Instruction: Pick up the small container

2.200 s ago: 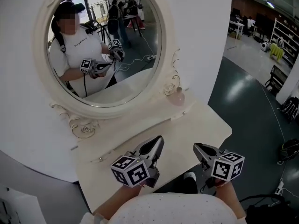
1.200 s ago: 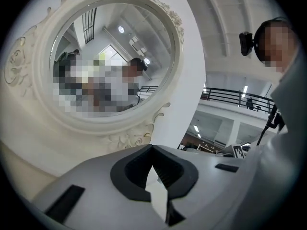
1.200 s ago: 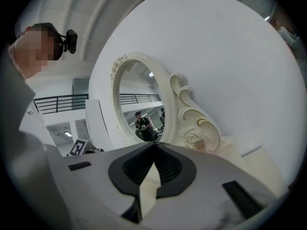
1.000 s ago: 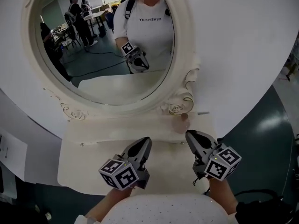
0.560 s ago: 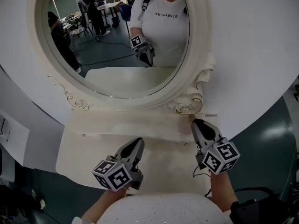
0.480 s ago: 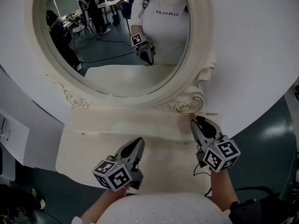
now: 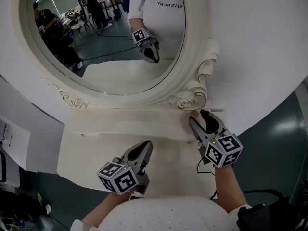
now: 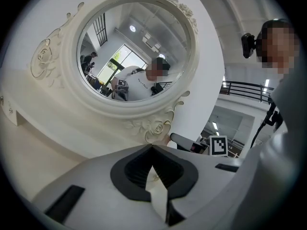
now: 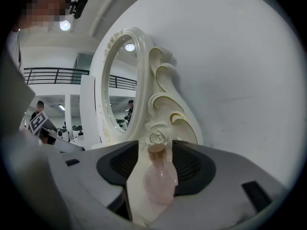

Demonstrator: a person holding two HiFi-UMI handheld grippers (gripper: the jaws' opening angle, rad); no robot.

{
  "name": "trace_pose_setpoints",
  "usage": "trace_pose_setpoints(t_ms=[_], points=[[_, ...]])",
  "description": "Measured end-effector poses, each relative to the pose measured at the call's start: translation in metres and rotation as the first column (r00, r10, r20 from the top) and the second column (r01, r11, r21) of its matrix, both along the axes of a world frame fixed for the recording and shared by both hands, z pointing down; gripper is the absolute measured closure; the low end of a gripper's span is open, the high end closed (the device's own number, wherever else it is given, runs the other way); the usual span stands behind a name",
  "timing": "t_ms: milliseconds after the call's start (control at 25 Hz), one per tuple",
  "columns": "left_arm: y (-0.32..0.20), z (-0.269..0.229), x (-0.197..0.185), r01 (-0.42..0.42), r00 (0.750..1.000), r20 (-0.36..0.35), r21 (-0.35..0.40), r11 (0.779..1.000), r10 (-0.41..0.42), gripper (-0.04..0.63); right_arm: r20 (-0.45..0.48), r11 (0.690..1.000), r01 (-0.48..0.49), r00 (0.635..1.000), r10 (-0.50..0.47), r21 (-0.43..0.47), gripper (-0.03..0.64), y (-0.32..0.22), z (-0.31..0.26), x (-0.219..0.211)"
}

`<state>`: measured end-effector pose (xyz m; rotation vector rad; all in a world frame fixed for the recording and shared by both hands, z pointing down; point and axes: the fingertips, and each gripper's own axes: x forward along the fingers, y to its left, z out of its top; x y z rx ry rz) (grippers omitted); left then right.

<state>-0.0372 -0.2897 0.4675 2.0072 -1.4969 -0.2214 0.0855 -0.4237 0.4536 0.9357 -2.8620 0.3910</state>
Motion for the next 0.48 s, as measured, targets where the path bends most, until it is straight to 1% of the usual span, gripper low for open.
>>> trace_pose_setpoints(t_ms=[200, 360, 480], points=[[-0.004, -0.002, 0.012, -0.027, 1.000, 0.008, -0.002, 1.000, 0.027, 0.594, -0.036, 1.000, -0.006, 0.999, 0.006, 0.008, 0.399, -0.003, 0.011, -0.006], [-0.005, 0.001, 0.016, -0.032, 0.999, 0.005, -0.008, 0.999, 0.032, 0.594, -0.040, 0.999, -0.028, 0.999, 0.027, -0.024, 0.402, -0.007, 0.018, -0.006], [-0.006, 0.003, 0.013, -0.018, 1.000, 0.002, -0.010, 1.000, 0.018, 0.592, -0.050, 0.999, -0.021, 0.999, 0.019, -0.035, 0.431, -0.008, 0.023, -0.009]])
